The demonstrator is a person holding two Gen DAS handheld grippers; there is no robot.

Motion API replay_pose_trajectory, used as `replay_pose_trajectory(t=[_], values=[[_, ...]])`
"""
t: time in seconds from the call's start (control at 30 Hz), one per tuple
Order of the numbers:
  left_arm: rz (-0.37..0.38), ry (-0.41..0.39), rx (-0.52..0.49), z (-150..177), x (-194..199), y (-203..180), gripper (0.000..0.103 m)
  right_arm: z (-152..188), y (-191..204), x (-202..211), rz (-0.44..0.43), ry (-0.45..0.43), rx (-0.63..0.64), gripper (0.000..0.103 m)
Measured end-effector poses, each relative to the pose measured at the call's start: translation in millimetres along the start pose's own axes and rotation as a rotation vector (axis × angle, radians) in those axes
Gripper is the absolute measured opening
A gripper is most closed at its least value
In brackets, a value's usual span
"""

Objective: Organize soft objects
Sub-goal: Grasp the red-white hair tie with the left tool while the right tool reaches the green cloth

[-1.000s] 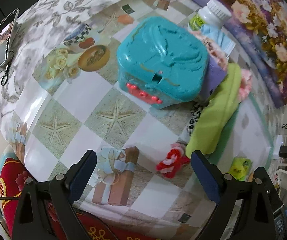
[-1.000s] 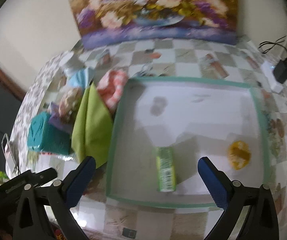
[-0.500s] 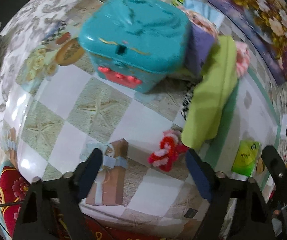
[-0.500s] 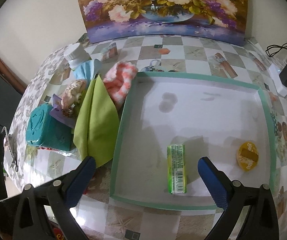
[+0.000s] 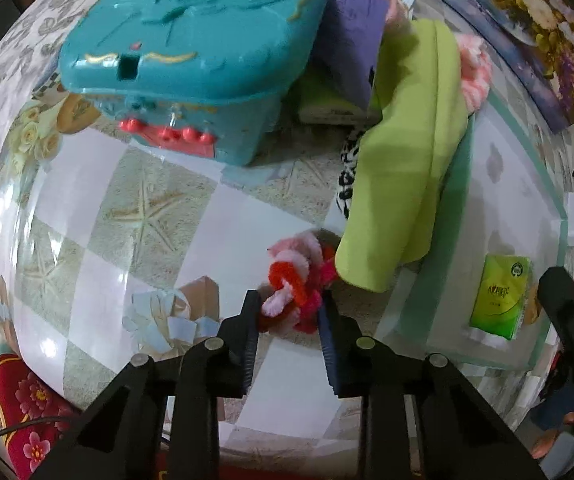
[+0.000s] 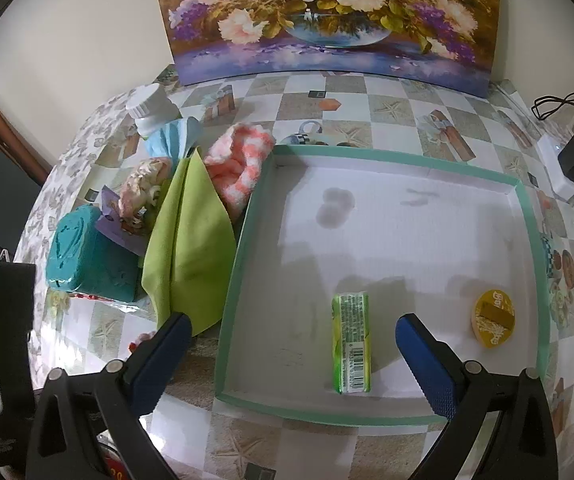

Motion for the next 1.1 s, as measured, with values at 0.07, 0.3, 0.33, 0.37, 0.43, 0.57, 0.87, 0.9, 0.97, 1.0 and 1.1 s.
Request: replay_pose_trajectory(t=[0.07,0.3,0.33,0.37,0.43,0.57,0.87,0.9,0.97,1.0,1.1], values=[[0.001,-0.005,0.004,-2,0,-1,0.028,0,-1,-1,0.001,0.001,0.000,0.103],[0.038,-0.047,0.042,-6,13,8,0.025,-1,3,-2,-0.003,-0.011,0.014,0.103],[0.044,-0.057,0.050,-7,16,8,0.025,-2,5,-2,-0.006,-0.017,0.021,0.103],[0.050,-0.062,0.058,-7,18,10,0.025,-2,7,-1,-0.010,-0.021,0.027,0.103],[0.073,-0.069,0.080,-7,21,12,0.025,-4,12,-1,-0.023,-0.034,0.044,0.103],[0.102,-0.078,0.139,-11,28,24,0.025,-8,21,-1,-0.061,-0.053,0.069,0.103],[0.149,-0.084,0.248,-10,26,55,0.025,-19,47,0,-0.180,-0.126,0.131,0.103],[0.149,-0.082,0.254,-7,29,54,0.025,-20,50,0,-0.170,-0.132,0.139,0.103],[0.155,-0.073,0.268,-6,29,65,0.025,-21,58,0,-0.151,-0.151,0.159,0.103],[0.157,-0.071,0.271,-6,28,65,0.025,-22,60,-1,-0.151,-0.159,0.166,0.103],[0.164,-0.067,0.280,0,32,78,0.025,-24,65,-5,-0.165,-0.155,0.179,0.103]])
Point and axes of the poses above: each gripper's, at about its wrist camera, not at the fingertips, and x roughly against the way its jaws point, y to its left, z to its underside, the point moved 1 cm from there along -x, roughly the way its jaws point, and after that the axes turned 9 degrees about y, right-handed, at the moved point
